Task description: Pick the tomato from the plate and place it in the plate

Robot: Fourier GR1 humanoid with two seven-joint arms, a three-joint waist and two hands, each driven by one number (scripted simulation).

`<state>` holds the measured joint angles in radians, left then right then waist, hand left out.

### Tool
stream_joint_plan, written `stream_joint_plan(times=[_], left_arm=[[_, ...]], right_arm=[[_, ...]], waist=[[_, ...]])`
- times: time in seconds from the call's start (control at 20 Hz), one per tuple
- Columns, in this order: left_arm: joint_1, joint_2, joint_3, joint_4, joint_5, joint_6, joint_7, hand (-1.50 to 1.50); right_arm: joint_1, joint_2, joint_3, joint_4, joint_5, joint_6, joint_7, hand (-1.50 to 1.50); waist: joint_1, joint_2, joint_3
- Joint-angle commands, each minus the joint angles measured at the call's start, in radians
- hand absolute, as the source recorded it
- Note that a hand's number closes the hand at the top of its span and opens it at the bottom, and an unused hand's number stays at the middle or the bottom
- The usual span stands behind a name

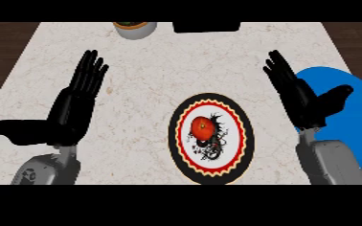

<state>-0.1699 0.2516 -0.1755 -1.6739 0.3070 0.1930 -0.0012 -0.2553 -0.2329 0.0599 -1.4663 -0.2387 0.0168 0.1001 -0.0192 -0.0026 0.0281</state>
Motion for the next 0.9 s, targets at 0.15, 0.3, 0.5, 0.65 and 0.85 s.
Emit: stream_joint_plan(times=[0.15,0.3,0.5,0.65,0.85], left_arm=[[0.004,0.095,0.032,0.122,-0.09,0.026,0.123,0.0],[0.04,0.112,0.037,0.153,-0.079,0.012,0.126,0.0],[0.041,0.12,0.066,0.219,-0.076,0.015,0.14,0.0],[0.059,0.148,0.068,0.189,-0.082,-0.022,0.151,0.0],[0.046,0.078,0.05,0.293,-0.115,-0.024,0.075,0.0]], right_arm=[[0.042,0.053,0.018,-0.01,0.031,0.012,-0.158,1.5],[-0.018,-0.236,0.072,0.012,0.379,-0.028,-0.158,1.5],[0.17,0.139,-0.013,0.022,0.282,-0.358,-0.413,-1.5],[0.277,0.176,0.071,0.146,0.339,-0.318,-0.655,-1.5],[0.236,0.104,0.151,0.175,0.486,-0.322,-0.561,-1.5]], waist=[[0.015,0.003,-0.027],[0.019,0.001,-0.064],[-0.006,0.007,-0.025],[0.021,0.004,-0.027],[0.018,0.004,-0.029]])
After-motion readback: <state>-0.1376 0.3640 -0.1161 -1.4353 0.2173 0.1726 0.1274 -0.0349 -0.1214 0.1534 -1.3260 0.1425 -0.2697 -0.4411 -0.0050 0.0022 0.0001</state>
